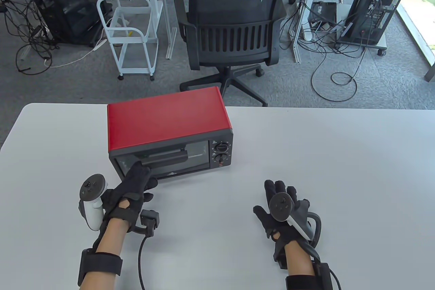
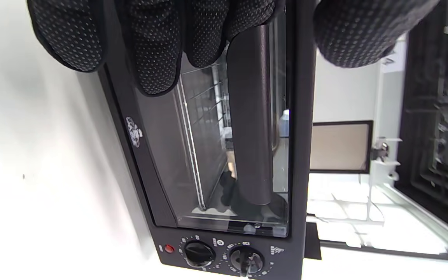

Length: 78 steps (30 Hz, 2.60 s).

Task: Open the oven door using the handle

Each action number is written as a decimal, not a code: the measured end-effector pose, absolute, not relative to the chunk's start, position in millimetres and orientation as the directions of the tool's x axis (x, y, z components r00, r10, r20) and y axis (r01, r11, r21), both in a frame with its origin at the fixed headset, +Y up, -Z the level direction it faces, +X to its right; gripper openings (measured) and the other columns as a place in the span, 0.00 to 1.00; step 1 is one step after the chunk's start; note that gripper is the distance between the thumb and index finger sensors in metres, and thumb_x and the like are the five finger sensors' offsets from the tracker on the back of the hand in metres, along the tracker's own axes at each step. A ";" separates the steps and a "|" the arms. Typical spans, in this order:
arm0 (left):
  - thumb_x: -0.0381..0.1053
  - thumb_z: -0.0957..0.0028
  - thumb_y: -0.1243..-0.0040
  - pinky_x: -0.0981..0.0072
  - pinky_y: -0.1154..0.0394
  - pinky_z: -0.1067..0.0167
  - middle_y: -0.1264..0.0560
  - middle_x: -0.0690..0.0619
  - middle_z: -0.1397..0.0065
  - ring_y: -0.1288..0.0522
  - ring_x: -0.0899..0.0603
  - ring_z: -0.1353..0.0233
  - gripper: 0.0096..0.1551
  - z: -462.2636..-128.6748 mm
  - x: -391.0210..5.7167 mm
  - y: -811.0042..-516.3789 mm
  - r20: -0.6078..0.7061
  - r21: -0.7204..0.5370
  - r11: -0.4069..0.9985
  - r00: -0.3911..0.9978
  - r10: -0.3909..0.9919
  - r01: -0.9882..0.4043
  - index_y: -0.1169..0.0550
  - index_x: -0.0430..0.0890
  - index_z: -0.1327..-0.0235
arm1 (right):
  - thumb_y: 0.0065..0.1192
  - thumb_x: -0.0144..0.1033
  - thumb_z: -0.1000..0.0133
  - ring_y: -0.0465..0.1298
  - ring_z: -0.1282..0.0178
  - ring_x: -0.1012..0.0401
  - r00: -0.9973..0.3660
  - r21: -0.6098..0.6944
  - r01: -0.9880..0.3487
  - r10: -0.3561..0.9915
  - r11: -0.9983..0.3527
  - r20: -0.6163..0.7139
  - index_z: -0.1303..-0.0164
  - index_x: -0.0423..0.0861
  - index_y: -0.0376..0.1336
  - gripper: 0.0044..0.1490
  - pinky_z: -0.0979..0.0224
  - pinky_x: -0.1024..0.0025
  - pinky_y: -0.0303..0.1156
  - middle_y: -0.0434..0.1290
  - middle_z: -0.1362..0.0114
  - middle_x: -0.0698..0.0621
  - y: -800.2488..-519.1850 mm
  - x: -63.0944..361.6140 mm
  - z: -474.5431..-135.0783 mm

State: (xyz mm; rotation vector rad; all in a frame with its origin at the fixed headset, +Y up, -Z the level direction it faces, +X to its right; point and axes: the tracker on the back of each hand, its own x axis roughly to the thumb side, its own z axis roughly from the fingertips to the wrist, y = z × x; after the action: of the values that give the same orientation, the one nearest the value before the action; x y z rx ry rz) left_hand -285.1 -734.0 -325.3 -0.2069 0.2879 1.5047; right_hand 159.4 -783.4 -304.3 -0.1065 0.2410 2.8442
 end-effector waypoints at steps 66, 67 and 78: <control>0.66 0.52 0.41 0.39 0.21 0.50 0.18 0.45 0.36 0.09 0.38 0.54 0.38 -288.9 -267.3 -708.0 -0.085 0.124 0.706 0.701 0.708 -0.698 0.28 0.50 0.30 | 0.44 0.75 0.49 0.41 0.10 0.47 -0.947 0.165 -0.316 0.302 -0.934 -0.107 0.22 0.68 0.30 0.52 0.21 0.31 0.42 0.39 0.09 0.56 -782.4 162.8 -304.8; 0.66 0.52 0.41 0.36 0.24 0.46 0.22 0.45 0.31 0.12 0.36 0.49 0.40 -290.3 -271.5 -705.8 -0.082 0.134 0.733 0.730 0.679 -0.667 0.32 0.52 0.27 | 0.44 0.75 0.49 0.41 0.09 0.47 -0.949 0.160 -0.310 0.296 -0.937 -0.107 0.22 0.68 0.30 0.52 0.21 0.31 0.42 0.39 0.08 0.56 -782.4 162.8 -305.0; 0.68 0.48 0.46 0.22 0.67 0.30 0.59 0.55 0.12 0.61 0.32 0.11 0.47 -289.5 -323.5 -756.5 -0.231 0.098 0.974 0.948 0.220 -0.203 0.53 0.65 0.21 | 0.45 0.75 0.50 0.42 0.09 0.49 -0.974 0.090 -0.215 0.207 -0.972 -0.087 0.23 0.69 0.30 0.52 0.20 0.32 0.42 0.40 0.08 0.59 -782.1 160.9 -302.5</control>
State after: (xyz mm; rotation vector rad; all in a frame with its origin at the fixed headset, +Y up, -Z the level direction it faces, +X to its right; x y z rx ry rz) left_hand -323.5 -756.5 -289.5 0.0730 0.2429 0.2156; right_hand 160.9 -782.1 -302.5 -0.1132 0.1462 2.9225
